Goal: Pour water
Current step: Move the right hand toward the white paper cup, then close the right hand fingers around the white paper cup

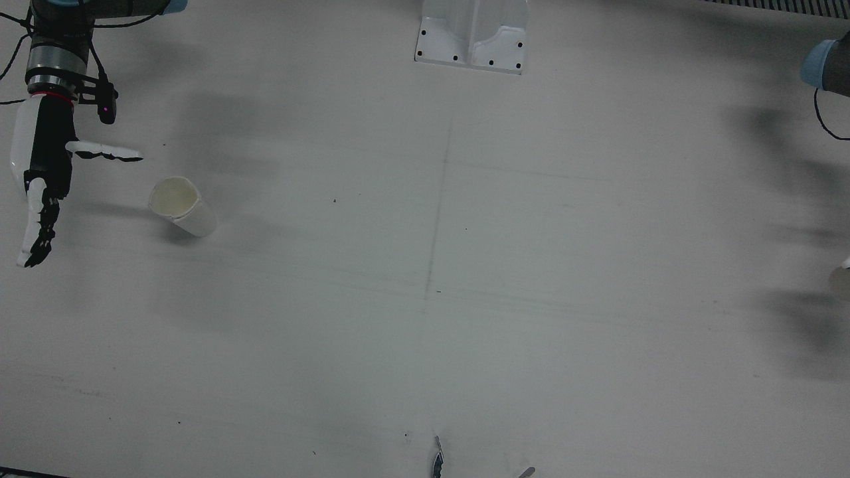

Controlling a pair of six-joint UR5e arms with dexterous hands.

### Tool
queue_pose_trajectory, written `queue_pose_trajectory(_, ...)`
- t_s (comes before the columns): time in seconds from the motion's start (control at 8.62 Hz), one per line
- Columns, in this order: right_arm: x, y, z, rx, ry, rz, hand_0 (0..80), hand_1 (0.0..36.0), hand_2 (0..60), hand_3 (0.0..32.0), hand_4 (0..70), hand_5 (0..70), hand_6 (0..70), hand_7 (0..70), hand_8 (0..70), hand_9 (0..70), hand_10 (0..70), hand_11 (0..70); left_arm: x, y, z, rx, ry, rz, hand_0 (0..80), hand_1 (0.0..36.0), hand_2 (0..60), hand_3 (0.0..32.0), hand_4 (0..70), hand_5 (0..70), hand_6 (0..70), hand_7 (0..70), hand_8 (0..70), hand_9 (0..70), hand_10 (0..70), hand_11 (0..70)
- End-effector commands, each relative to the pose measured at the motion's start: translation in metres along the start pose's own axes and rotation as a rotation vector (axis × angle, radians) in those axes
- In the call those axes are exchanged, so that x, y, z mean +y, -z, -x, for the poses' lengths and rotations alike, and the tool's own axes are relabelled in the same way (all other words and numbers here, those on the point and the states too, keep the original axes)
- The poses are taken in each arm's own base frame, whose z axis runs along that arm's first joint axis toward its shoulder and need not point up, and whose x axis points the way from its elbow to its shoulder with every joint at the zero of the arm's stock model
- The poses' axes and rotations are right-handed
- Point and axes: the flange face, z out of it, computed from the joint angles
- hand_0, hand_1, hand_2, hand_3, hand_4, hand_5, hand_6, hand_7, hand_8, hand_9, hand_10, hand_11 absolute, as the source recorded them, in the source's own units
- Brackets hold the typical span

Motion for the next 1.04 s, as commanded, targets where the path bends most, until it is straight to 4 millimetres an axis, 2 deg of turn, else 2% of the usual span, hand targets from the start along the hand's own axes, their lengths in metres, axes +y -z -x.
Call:
queue_pose_trajectory(0.0,-0.021,0.027,-0.049,0.023,-0.014,-0.012,48.2,16.5,6.7,4.4,0.0,0.0,0.0,0.0,0.0,0.0,0.0,2.1,-0.001,0.000,0.000,-0.002,-0.007,-0.006,80.0,36.0,60.0,0.0,16.2,4.6,45.8,70.0,46.0,62.6,15.3,27.2)
queue_pose_trajectory(0.12,-0.032,0.033,-0.061,0.014,-0.034,0.002,48.4,16.6,6.2,4.8,0.0,0.0,0.0,0.0,0.0,0.0,0.0,1.6,-0.001,0.000,0.000,-0.002,-0.007,-0.006,80.0,36.0,60.0,0.0,16.4,4.6,46.0,70.0,46.1,62.7,15.3,27.1)
queue_pose_trajectory(0.23,-0.033,0.036,-0.069,0.015,-0.043,0.007,48.3,16.5,6.6,5.4,0.0,0.0,0.0,0.0,0.0,0.0,0.0,0.9,-0.001,0.001,-0.001,-0.002,-0.008,-0.007,80.0,36.0,60.0,0.0,16.6,4.7,46.2,70.0,46.3,62.9,15.4,27.2)
queue_pose_trajectory(0.46,-0.016,0.031,-0.086,0.032,-0.059,0.028,48.4,17.0,8.4,5.0,0.0,0.0,0.0,0.0,0.0,0.0,0.0,1.9,-0.002,0.001,0.000,-0.004,-0.010,-0.010,80.0,36.0,60.0,0.0,16.6,4.8,46.7,70.0,46.5,63.1,15.3,27.1)
queue_pose_trajectory(0.7,-0.005,0.044,-0.118,0.036,-0.074,0.001,48.2,16.8,9.6,3.4,0.0,0.0,0.0,0.0,0.0,0.0,0.0,1.5,-0.003,0.002,-0.001,-0.003,-0.010,-0.013,80.0,36.0,60.0,0.0,16.5,4.7,46.6,70.0,46.5,63.3,15.4,27.1)
queue_pose_trajectory(0.81,0.005,0.043,-0.133,0.041,-0.085,0.004,48.3,16.9,9.5,3.6,0.0,0.0,0.0,0.0,0.0,0.0,0.0,1.4,-0.004,0.002,-0.001,-0.004,-0.011,-0.014,80.0,36.0,60.0,0.0,16.4,4.7,46.5,70.0,46.6,63.5,15.4,27.2)
queue_pose_trajectory(0.93,0.013,0.040,-0.140,0.045,-0.095,0.013,48.5,17.1,9.6,4.0,0.0,0.0,0.0,0.0,0.0,0.0,0.0,1.4,-0.006,0.006,-0.004,-0.003,-0.014,-0.019,80.0,36.0,60.0,0.0,16.4,4.7,46.5,70.0,46.7,63.5,15.3,27.2)
